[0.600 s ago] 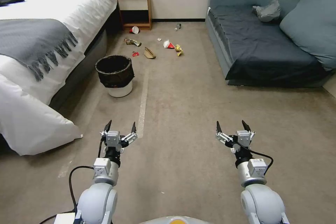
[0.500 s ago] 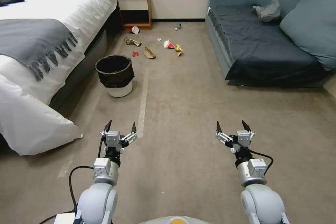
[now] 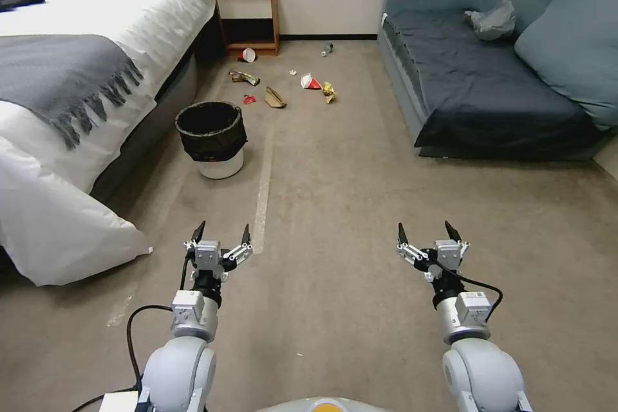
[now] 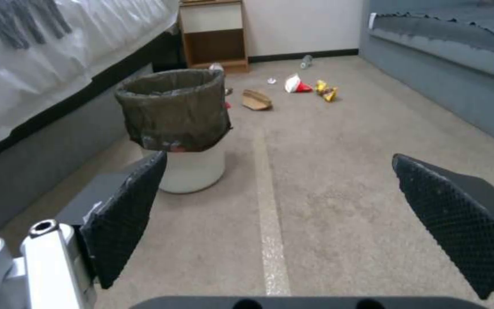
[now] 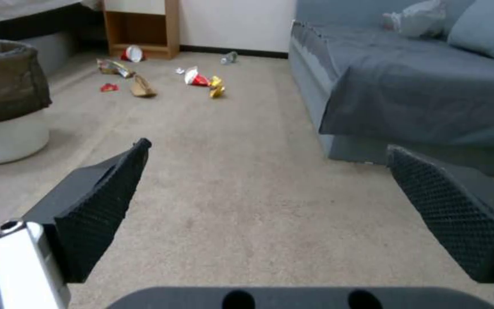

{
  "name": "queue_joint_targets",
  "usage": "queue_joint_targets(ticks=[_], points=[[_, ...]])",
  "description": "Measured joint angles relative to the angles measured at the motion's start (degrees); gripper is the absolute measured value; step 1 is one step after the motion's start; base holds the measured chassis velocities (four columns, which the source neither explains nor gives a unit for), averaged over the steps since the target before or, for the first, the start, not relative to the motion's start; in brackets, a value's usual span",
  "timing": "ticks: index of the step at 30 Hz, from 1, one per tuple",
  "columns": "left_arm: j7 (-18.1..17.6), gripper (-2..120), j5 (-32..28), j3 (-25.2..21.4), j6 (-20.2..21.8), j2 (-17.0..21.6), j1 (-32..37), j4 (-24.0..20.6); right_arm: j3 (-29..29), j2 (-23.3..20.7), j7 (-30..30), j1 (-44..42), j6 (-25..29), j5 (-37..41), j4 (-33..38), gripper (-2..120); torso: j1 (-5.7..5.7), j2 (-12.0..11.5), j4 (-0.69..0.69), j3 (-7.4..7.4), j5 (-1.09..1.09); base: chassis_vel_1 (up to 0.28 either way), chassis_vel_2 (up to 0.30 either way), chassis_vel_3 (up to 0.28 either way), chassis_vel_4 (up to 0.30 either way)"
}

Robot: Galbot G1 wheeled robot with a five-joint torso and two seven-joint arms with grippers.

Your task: Pick up the trash can from the floor.

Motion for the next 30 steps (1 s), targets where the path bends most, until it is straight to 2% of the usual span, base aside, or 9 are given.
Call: queue_joint_targets(ticks=[14,16,17,18,20,23,24,30], points=[[-0.26,99,-0.22,0.25,-0.49,0.15,0.04,0.02,-0.02,0.2,-0.08,-0.51,0.32,-0.19,0.04,100,0.0,0.0,-0.01,0.0,0.0,0.0,0.0,0.0,0.0],[-1.96,99,-1.45,1.82,-2.96,1.05,0.38,0.14,-0.12,1.05,-0.84,-2.4,2.31,-1.33,1.04,100,0.0,0.0,0.03,0.0,0.0,0.0,0.0,0.0,0.0],[-4.25,99,-3.25,4.36,-6.63,2.38,0.89,0.36,-0.52,2.46,-2.11,-5.57,5.21,-3.04,2.41,100,0.0,0.0,0.0,0.0,0.0,0.0,0.0,0.0,0.0],[-4.25,99,-3.25,4.36,-6.63,2.38,0.89,0.36,-0.52,2.46,-2.11,-5.57,5.21,-3.04,2.41,100,0.0,0.0,0.0,0.0,0.0,0.0,0.0,0.0,0.0],[-6.35,100,-5.04,6.76,-10.57,3.49,1.38,0.84,-1.09,4.95,-4.39,-11.21,10.61,-6.14,5.05,100,-0.01,0.0,-0.02,0.0,0.0,0.0,0.0,0.0,0.0],[-6.44,99,-5.51,7.62,-12.23,3.5,1.51,1.68,-1.16,5.83,-6.33,-13.44,12.62,-6.0,5.46,100,0.0,0.0,-0.03,-0.01,-0.04,0.0,0.0,0.0,0.0],[-6.47,100,-5.59,7.63,-12.68,3.5,1.54,1.87,-1.04,5.84,-6.8,-13.23,12.87,-5.54,5.19,100,-0.01,0.01,0.01,-0.01,0.01,0.0,0.0,0.0,0.0],[-6.49,100,-5.63,7.14,-13.94,3.49,1.86,2.44,-0.54,5.51,-7.4,-11.52,13.21,-4.16,4.14,100,0.0,0.0,0.01,-0.01,0.0,0.0,0.0,0.0,0.0]])
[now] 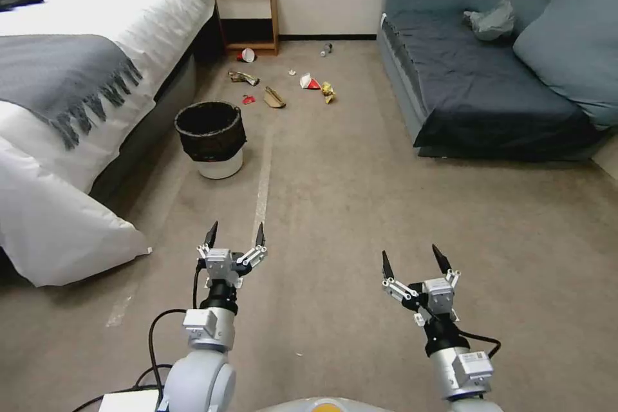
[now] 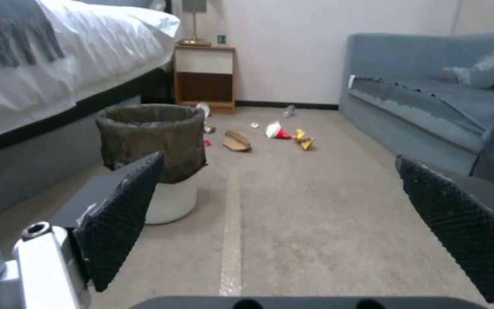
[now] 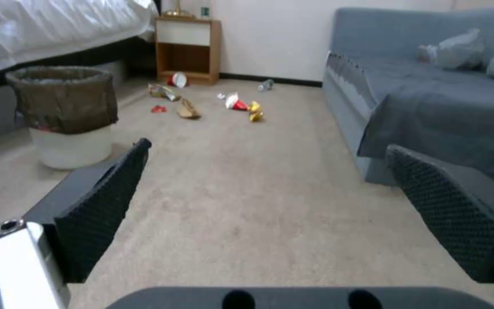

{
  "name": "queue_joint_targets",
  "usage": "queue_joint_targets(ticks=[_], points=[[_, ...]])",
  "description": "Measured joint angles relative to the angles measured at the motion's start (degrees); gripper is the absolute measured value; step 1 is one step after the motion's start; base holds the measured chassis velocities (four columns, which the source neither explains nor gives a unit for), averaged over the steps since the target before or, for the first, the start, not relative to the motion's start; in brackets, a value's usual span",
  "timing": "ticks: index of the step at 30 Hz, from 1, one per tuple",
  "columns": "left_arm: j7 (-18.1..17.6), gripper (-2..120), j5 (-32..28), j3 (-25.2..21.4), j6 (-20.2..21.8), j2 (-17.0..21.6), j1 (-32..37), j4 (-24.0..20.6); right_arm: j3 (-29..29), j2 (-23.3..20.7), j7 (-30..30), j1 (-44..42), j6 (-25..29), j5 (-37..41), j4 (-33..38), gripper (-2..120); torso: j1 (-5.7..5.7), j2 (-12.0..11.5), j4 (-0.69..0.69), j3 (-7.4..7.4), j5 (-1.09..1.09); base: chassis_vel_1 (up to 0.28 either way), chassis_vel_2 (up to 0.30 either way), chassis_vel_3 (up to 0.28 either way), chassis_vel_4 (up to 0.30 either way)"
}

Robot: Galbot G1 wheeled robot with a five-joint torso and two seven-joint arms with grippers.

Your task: Pick up the trash can from the floor.

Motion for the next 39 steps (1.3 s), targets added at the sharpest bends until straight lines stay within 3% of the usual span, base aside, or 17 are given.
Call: queue_joint_targets(ticks=[8,32,39], points=[[-1.08,100,-0.27,-0.7,-2.97,-0.27,-0.07,0.89,0.17,0.06,0.46,1.39,-0.33,0.14,-0.25,100,0.0,0.0,-0.01,0.0,0.0,0.0,0.0,0.0,0.0],[-0.88,99,0.08,-0.44,-3.81,-0.55,-0.03,1.17,0.29,0.4,1.75,0.92,-0.65,1.39,0.26,100,0.0,0.0,-0.02,0.0,-0.01,0.018,0.013,0.02,0.018],[-0.55,100,0.17,-0.35,-3.81,-0.57,-0.08,1.25,0.58,0.63,3.32,1.44,1.95,1.37,-0.53,100,0.0,0.0,-0.02,0.0,0.0,0.093,0.08,0.084,0.086]])
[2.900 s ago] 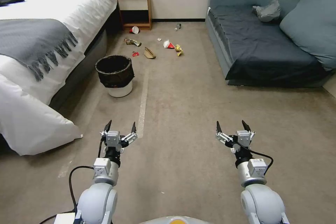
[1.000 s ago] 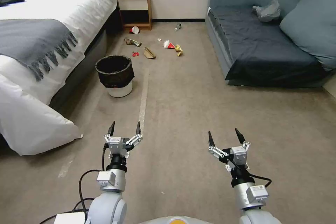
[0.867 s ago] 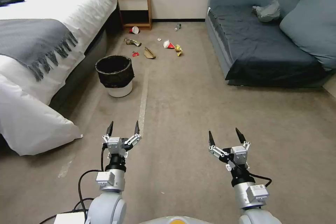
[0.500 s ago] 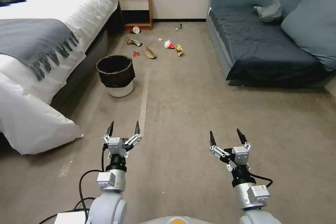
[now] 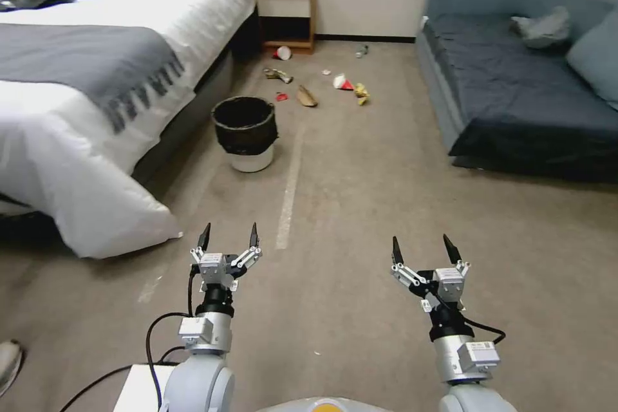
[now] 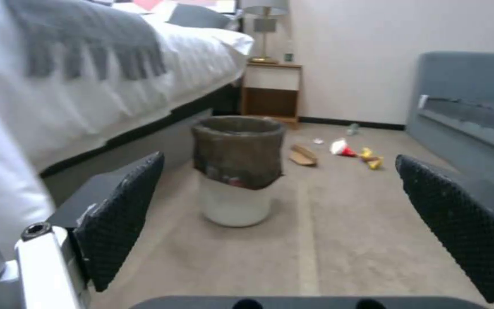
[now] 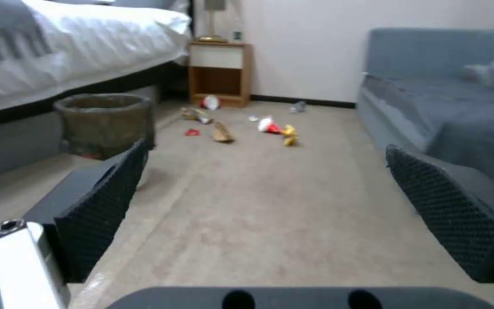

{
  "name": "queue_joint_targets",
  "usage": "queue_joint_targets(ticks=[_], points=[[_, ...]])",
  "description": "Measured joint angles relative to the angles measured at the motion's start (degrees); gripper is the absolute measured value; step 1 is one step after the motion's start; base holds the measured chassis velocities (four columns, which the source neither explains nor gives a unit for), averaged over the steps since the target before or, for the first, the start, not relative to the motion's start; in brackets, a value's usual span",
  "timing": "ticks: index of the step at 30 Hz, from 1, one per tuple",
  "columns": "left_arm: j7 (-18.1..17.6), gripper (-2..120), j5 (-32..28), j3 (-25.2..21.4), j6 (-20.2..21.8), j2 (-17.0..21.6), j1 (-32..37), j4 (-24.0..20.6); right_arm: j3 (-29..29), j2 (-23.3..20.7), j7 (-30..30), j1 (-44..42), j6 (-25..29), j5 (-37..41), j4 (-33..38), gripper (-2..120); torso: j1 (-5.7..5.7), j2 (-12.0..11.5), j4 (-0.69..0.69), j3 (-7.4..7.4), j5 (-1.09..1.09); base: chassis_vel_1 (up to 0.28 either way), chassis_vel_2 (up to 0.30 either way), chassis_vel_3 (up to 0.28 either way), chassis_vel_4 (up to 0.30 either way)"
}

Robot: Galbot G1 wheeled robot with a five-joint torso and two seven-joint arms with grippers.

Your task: Pick up the trash can from the floor.

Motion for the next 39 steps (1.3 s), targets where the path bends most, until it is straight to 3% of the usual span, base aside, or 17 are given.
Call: queue_joint_targets(ticks=[7,39], points=[[0.39,100,0.2,-0.09,-2.9,-0.15,-0.55,1.41,0.25,-0.07,-1.52,0.1,1.74,-0.1,-1.48,100,0.0,0.0,0.01,0.0,0.0,0.083,0.074,0.08,0.082],[0.09,100,-0.41,0.09,-2.94,-0.11,-1.07,1.57,0.46,0.06,-3.24,0.76,1.97,0.14,-2.52,100,0.0,0.0,0.0,0.0,0.0,-0.014,0.021,0.028,-0.017]])
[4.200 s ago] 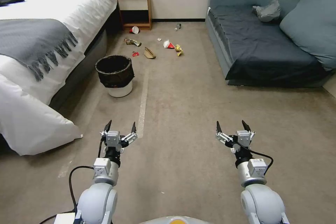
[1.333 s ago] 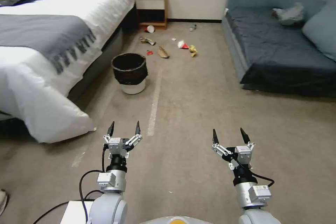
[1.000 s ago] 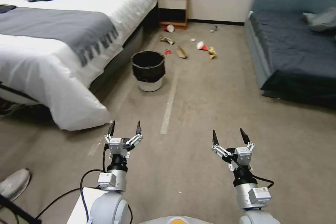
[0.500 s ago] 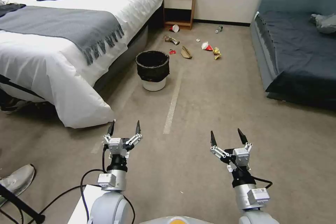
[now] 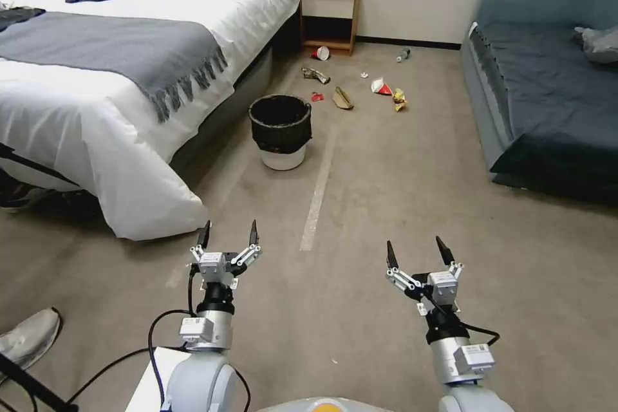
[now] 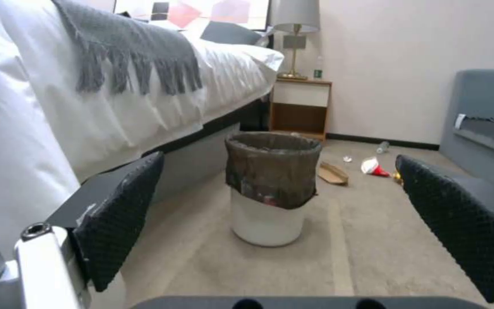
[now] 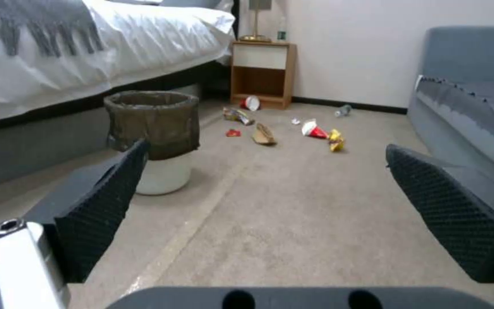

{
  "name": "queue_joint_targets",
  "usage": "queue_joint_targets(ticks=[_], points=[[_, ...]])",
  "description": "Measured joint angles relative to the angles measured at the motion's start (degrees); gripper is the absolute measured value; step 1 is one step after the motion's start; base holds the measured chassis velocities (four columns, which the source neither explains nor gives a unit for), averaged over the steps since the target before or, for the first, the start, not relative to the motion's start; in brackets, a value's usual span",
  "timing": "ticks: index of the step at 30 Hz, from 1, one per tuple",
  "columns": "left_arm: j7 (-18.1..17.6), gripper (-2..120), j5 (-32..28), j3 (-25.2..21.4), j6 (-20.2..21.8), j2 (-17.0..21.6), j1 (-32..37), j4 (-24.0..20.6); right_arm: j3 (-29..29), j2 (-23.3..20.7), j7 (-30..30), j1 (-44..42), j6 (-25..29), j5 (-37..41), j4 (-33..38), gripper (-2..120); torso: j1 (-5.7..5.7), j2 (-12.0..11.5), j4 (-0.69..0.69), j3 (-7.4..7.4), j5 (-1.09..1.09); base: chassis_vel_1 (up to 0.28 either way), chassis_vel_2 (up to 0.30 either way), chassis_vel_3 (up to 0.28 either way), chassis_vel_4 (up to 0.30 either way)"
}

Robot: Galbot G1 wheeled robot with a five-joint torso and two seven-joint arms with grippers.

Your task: Pick up the trash can from the floor.

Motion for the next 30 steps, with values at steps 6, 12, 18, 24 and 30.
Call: queue_joint_targets(ticks=[6,12,18,24,30], points=[[-0.08,100,0.04,0.05,0.02,-0.11,-0.16,0.12,0.0,0.0,-0.12,-0.04,0.0,0.05,-0.16,100,0.0,0.0,0.0,0.0,0.0,-0.056,0.071,0.059,-0.061],[-0.17,100,0.04,0.04,0.03,-0.07,-0.18,0.13,0.0,0.0,-0.2,-0.16,-0.02,0.09,-0.12,100,0.01,0.0,0.0,0.0,0.0,-0.066,0.054,0.053,-0.054],[-0.26,100,-0.01,0.0,-0.1,0.01,0.03,-0.05,0.11,0.0,-0.31,-0.51,-0.05,0.2,0.32,100,0.01,0.0,0.0,0.0,0.0,-0.084,0.078,0.069,-0.085],[-0.38,100,-0.03,0.01,-0.3,0.01,0.21,-0.3,0.13,0.0,-0.32,-0.73,-0.06,0.21,0.44,100,0.01,0.0,0.0,0.0,0.0,-0.106,0.089,0.1,-0.091],[-0.43,100,-0.07,-0.07,-0.47,0.03,0.36,-0.49,0.14,0.0,-0.33,-0.77,-0.06,0.17,0.5,100,0.01,0.0,0.0,0.0,0.0,-0.079,0.094,0.092,-0.094]])
